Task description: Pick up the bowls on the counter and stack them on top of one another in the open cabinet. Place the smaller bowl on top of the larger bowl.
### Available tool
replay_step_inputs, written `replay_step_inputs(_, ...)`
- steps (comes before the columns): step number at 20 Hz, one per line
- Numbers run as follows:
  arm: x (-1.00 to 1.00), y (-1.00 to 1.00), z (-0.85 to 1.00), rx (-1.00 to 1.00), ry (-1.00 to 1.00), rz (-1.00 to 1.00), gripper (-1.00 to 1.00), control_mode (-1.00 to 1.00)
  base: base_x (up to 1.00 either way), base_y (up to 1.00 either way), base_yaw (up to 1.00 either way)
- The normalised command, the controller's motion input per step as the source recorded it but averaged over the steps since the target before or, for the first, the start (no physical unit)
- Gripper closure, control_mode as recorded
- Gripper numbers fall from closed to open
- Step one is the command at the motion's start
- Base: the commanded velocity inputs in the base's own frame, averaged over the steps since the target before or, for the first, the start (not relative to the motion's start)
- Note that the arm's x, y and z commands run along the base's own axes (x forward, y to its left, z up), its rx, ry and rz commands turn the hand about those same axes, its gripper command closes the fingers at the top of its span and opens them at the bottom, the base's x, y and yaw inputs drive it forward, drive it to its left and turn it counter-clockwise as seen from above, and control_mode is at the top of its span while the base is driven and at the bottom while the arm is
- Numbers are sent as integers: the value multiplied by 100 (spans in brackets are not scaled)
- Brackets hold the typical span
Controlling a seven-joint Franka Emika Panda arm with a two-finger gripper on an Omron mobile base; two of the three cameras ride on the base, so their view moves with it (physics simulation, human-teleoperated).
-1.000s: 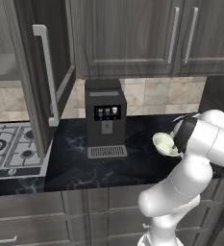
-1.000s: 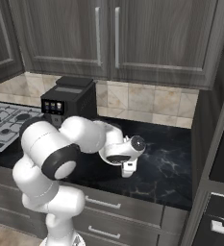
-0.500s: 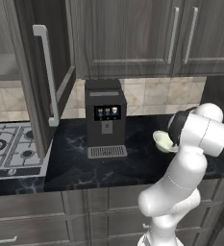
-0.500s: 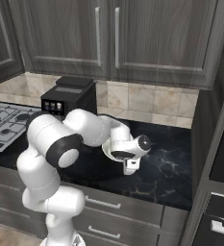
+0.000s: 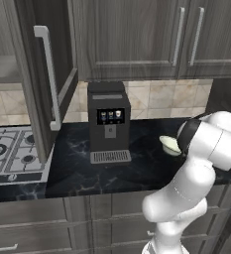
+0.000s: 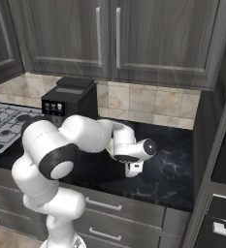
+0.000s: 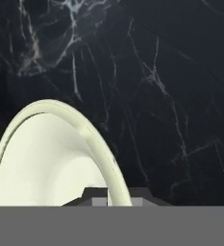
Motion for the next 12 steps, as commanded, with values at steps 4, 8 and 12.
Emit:
replay_step_inputs(4, -28, 16, 21, -4, -4, 0, 100, -100, 0, 0, 0)
replay_step_inputs(8, -32, 12, 27, -4, -4, 0, 100, -100, 0, 0, 0)
replay_step_inputs(12, -37, 2, 37, -1, -2, 0, 100, -100, 0, 0, 0)
